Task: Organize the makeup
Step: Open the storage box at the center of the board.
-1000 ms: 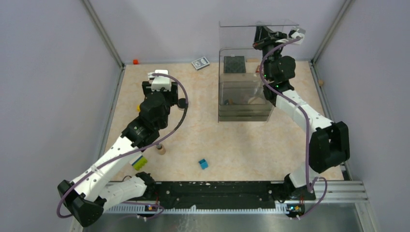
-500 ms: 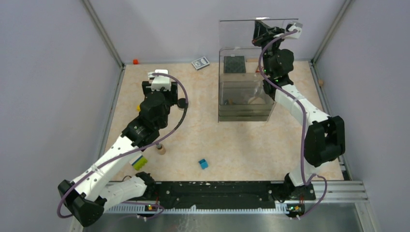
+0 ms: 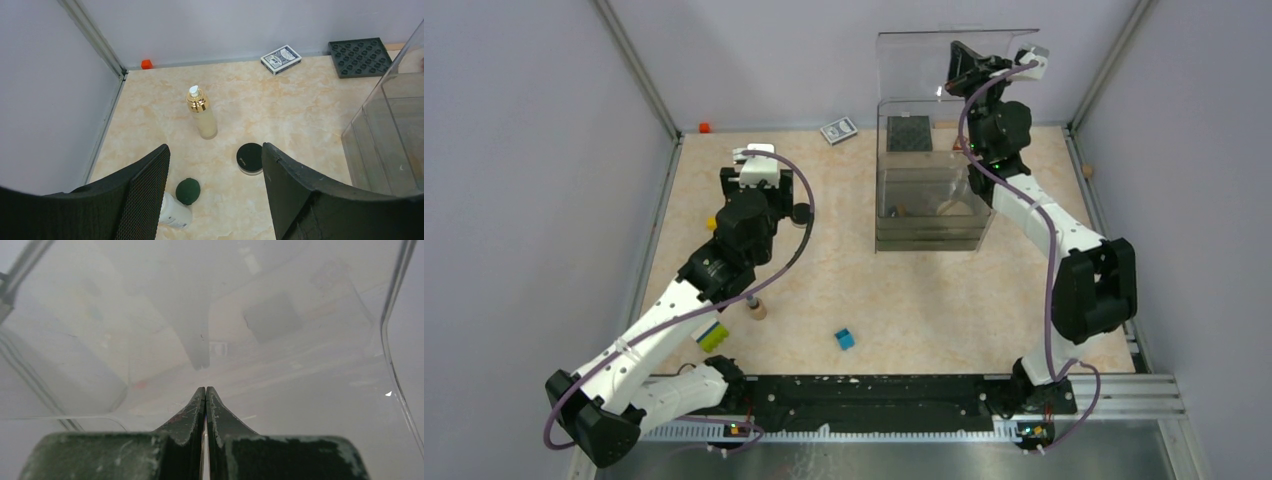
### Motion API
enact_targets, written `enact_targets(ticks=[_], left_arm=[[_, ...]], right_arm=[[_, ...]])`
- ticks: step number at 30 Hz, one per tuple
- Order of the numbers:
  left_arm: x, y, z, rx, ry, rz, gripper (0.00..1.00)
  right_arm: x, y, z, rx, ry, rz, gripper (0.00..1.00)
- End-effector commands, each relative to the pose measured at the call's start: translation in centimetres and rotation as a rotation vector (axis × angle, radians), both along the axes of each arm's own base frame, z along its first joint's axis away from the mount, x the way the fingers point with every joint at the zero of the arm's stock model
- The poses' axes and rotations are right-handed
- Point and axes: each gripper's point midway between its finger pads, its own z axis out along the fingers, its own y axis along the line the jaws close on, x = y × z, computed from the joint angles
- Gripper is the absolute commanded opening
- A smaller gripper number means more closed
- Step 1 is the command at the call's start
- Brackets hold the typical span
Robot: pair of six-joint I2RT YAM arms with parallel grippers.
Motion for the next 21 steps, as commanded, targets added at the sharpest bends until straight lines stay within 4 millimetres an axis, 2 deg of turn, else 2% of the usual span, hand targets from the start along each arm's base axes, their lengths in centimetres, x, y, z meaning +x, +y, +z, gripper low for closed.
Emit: enact_targets(ticks=[1, 21], left_arm=[[0.3, -0.08, 0.18, -0.011, -0.013, 0.0, 0.73], [0.37, 0.03, -0.01, 0.005, -0.009, 0.004, 0.73]], right_arm=[[-0.29, -0.54, 2.09, 0.008, -0.056, 0.003, 0.0], [-0.57, -0.51, 1.43, 0.003, -0.049, 0.012, 0.0]])
